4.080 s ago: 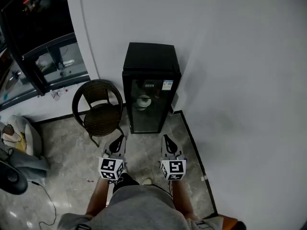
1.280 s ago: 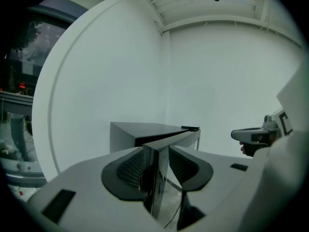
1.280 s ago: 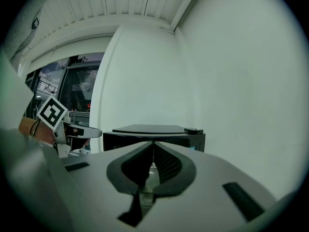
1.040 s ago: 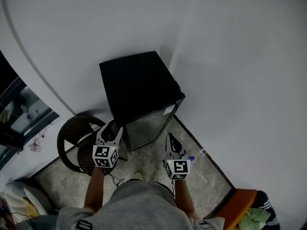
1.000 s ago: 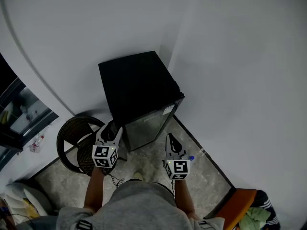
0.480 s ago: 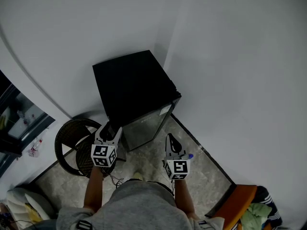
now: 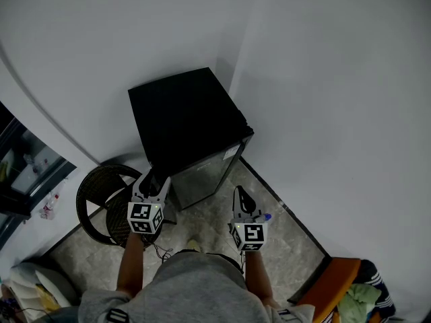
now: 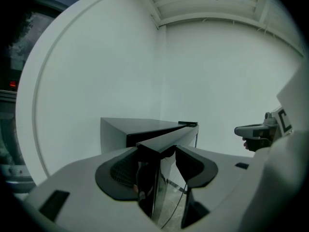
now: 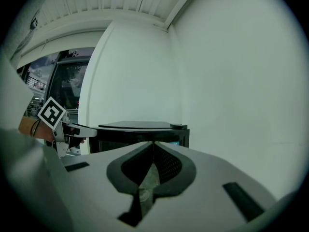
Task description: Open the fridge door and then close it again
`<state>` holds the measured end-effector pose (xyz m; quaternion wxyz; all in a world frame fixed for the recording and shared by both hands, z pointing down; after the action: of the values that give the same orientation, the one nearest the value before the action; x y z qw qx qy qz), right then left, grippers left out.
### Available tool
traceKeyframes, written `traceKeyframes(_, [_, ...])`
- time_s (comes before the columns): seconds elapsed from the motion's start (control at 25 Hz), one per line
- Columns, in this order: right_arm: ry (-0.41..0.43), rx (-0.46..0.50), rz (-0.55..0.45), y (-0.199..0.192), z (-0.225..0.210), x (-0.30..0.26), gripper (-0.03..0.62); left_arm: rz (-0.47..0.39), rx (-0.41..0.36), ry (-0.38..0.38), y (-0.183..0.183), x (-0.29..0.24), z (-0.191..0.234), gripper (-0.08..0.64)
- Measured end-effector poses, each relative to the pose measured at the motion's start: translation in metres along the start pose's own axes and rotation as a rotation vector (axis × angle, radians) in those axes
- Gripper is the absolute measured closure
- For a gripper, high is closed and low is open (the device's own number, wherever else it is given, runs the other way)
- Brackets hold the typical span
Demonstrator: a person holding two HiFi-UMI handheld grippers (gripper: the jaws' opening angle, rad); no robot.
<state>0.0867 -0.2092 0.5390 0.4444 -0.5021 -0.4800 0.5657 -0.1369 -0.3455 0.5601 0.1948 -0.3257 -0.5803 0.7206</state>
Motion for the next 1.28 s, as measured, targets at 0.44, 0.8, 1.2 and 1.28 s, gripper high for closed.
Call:
traceKeyframes(0.44, [-0.002,-0.014,-0.001,-0.002,-0.004,0.008,0.568,-0.003,0.003,0.031,-0.002,0.004,-0.004,0.322])
traceKeyframes(0.8, [0.018,-0.016,0.003,-0.003,-0.017,0.016,0.568,0.003,0.008,0.065,-0.005,0.011,-0.015,0.324])
traceKeyframes(1.2, [0.081,-0.003,0.012,-0.005,-0.031,0.028,0.568,-0.001,0.026,0.133,-0.01,0.025,-0.037,0.325])
traceKeyframes(1.28, [0.09,-0.008,0.012,-0.006,-0.035,0.031,0.568,0.001,0.027,0.144,-0.012,0.027,-0.042,0.325])
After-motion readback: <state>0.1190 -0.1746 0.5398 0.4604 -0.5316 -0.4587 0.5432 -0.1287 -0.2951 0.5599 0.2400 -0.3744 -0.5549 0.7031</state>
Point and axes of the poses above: the fingertips, and each gripper's own axes: x backward along the fingers, z to its left, y out of its top, the point moved 1 cm from there along x, backward along the fingers, and after that the axes turned 3 degrees about -y, right-handed, at the moved point
